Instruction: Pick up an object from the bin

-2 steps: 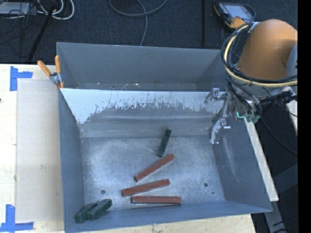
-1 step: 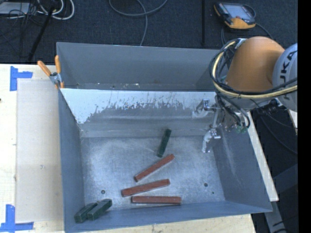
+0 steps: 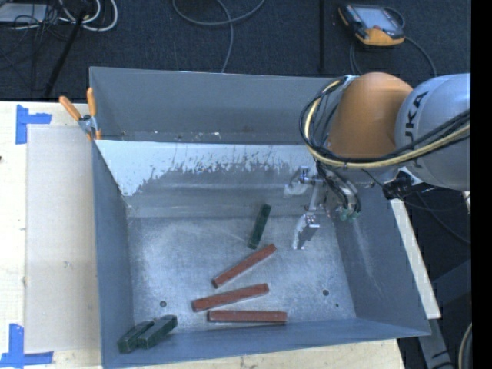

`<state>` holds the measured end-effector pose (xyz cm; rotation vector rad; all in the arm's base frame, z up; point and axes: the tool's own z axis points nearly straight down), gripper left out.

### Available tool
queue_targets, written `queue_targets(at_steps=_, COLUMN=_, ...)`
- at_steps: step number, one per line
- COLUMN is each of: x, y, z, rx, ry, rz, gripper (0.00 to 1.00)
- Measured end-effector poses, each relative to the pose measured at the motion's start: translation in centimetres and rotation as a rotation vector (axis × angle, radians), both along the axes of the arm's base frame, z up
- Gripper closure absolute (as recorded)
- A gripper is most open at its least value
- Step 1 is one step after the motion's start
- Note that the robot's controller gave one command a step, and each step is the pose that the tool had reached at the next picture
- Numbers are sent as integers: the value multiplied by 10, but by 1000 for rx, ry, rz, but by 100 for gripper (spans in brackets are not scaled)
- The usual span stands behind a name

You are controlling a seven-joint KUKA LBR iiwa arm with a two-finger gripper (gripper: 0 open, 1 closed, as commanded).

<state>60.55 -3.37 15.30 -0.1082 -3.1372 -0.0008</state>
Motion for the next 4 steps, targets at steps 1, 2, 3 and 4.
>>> queue_targets(at_steps=1, x=21, y=19, z=-68, rx=-6, ry=-47, rz=103, gripper=100)
queue_targets(at_steps=2, x=15, y=20, z=-72, rx=-2, ry=-18, rz=105, gripper=0)
queue_targets(at_steps=3, x=15, y=20, z=-72, rx=-2, ry=-20, rz=106, gripper=0)
queue_targets(at_steps=4, x=15, y=38, z=-76, rx=-3, ry=-25, rz=479, gripper=100)
